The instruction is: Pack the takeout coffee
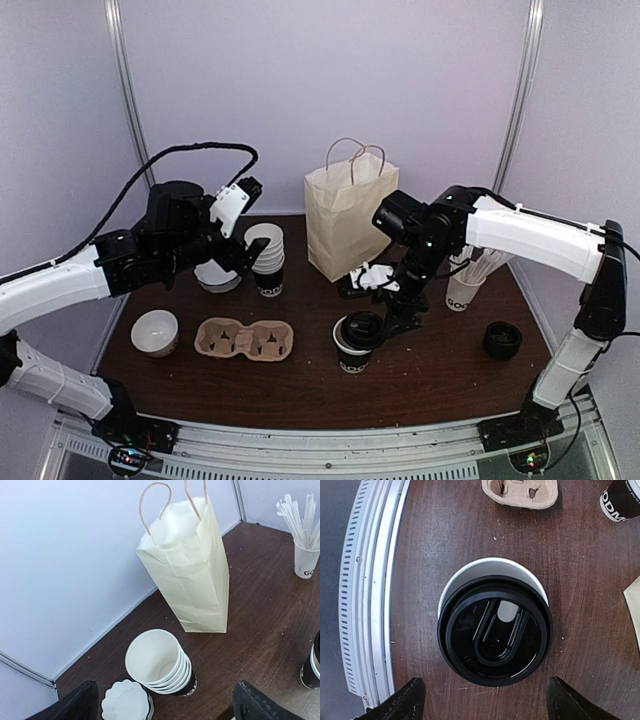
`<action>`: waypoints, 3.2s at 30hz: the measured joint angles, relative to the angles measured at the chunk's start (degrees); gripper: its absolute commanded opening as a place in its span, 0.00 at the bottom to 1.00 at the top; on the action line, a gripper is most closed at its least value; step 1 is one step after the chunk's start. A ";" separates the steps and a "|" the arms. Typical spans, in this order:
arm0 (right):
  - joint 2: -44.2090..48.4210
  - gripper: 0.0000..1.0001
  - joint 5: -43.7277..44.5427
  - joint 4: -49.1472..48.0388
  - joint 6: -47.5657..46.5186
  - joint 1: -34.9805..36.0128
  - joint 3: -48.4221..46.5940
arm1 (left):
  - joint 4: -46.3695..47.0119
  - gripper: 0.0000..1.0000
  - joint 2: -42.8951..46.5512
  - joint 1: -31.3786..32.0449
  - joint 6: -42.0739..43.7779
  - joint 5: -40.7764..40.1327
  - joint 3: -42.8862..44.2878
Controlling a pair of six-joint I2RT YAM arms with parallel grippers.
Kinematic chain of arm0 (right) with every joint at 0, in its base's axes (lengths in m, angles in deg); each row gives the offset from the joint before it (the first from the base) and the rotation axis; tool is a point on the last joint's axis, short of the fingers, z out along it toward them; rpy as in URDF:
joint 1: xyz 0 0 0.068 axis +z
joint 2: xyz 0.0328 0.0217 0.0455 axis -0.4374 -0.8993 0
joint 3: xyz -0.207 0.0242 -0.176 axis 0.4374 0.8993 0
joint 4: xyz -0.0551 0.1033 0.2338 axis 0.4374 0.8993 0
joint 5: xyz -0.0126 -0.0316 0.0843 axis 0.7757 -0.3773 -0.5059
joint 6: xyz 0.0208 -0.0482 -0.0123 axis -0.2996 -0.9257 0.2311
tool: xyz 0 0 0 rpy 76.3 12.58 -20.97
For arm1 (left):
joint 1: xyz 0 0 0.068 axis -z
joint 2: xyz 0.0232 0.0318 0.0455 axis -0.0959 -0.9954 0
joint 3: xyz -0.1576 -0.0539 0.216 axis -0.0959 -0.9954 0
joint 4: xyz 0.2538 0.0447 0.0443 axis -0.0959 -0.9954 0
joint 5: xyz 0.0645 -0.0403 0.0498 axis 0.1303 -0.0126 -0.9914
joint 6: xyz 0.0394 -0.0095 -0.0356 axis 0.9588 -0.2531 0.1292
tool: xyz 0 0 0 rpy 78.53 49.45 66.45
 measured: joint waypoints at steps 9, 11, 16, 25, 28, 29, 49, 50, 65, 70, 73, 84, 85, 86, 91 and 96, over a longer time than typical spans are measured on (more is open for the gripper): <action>-4.50 0.87 3.93 0.46 -0.31 2.05 -3.13 | 3.63 0.98 1.49 -0.13 0.15 -1.03 -1.03; -4.68 0.87 4.17 0.57 -0.31 2.27 -3.63 | 3.65 0.98 1.49 -0.13 0.15 -1.01 -1.03; -5.62 0.91 4.83 1.18 -0.20 3.34 -4.61 | 3.65 0.98 1.49 -0.13 0.15 -0.76 -1.03; -7.50 0.88 5.44 1.57 0.00 4.07 -5.64 | 3.63 0.98 1.49 -0.13 0.24 -0.59 -1.03; -7.52 0.87 6.14 1.55 0.17 4.52 -5.64 | 3.63 0.97 1.49 -0.13 0.28 -0.55 -1.03; -7.54 0.86 6.32 1.55 0.22 4.70 -5.64 | 3.63 0.98 1.49 -0.13 0.33 -0.55 -1.03; -7.96 0.82 9.14 0.83 1.42 6.21 -5.77 | 3.63 0.98 1.49 -0.13 0.35 0.57 -1.03; -7.96 0.82 9.16 0.85 1.44 6.23 -5.77 | 3.63 0.98 1.49 -0.13 0.35 0.59 -1.03; -8.31 0.98 9.35 2.16 2.73 6.54 -8.44 | 3.63 0.98 1.49 -0.13 0.35 1.77 -1.03; -9.84 0.95 9.25 2.67 2.75 6.54 -9.22 | 3.63 0.97 1.49 -0.13 0.35 1.97 -1.03; -10.75 0.93 9.07 2.86 2.80 6.54 -9.51 | 3.63 0.98 1.49 -0.13 0.37 1.97 -1.03; -11.06 0.89 9.07 3.23 2.71 6.54 -9.49 | 3.63 0.98 1.49 -0.13 0.44 2.10 -1.03; -11.06 0.90 9.07 3.26 2.71 6.54 -9.49 | 3.63 0.98 1.49 -0.13 0.44 2.12 -1.03; -11.06 0.90 9.07 3.28 2.73 6.54 -9.49 | 3.63 0.98 1.49 -0.13 0.50 2.16 -1.03; -11.08 0.91 9.07 3.48 2.73 6.54 -9.49 | 3.61 0.98 1.49 -0.13 0.66 2.29 -1.03; -11.08 0.91 9.09 3.43 2.82 6.54 -9.49 | 3.61 0.98 1.49 -0.13 0.68 2.60 -1.03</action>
